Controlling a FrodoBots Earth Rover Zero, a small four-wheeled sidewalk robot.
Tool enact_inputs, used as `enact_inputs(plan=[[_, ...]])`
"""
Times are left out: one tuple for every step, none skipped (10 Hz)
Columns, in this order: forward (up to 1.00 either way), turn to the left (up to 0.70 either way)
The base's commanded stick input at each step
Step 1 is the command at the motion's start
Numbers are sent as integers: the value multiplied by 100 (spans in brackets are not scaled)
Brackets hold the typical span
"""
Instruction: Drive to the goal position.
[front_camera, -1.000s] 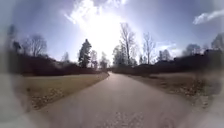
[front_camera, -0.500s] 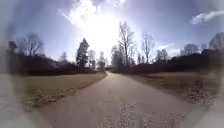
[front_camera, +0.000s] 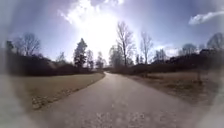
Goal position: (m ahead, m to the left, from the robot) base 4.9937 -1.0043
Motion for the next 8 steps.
enact_inputs(plan=[[100,0],[100,0],[100,0],[100,0],[100,0],[100,0],[100,0],[100,0]])
